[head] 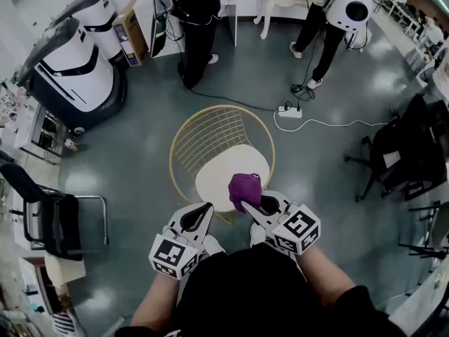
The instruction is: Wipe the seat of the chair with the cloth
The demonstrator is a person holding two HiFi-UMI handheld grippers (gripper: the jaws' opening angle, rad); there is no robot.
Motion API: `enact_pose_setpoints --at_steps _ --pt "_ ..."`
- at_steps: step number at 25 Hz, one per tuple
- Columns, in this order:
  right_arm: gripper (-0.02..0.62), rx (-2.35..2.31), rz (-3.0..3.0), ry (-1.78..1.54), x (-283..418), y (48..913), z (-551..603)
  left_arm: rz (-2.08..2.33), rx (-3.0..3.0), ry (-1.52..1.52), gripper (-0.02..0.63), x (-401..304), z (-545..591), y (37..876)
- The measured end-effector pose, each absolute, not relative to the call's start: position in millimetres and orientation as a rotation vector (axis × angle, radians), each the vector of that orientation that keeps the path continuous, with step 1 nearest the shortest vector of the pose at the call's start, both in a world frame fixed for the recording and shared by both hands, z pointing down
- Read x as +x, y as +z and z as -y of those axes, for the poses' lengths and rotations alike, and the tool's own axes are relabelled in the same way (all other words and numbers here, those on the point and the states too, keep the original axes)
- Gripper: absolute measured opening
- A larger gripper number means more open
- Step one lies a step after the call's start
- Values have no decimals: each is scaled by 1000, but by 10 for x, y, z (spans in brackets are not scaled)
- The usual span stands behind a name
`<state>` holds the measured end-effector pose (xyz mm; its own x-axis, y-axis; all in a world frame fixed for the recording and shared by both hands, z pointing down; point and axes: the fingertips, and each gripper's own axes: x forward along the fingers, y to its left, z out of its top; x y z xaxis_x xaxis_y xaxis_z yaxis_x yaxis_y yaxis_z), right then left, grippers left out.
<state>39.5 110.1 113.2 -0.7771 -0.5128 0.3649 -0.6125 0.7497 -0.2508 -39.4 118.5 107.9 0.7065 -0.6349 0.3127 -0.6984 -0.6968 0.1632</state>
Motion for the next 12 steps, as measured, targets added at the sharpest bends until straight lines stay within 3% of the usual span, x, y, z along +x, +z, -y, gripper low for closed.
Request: enact_pose_setpoints --at_steps 12 --pt "67 845 2673 491 316 1072 -1214 1072 2651 306 17 -433 -1262 996"
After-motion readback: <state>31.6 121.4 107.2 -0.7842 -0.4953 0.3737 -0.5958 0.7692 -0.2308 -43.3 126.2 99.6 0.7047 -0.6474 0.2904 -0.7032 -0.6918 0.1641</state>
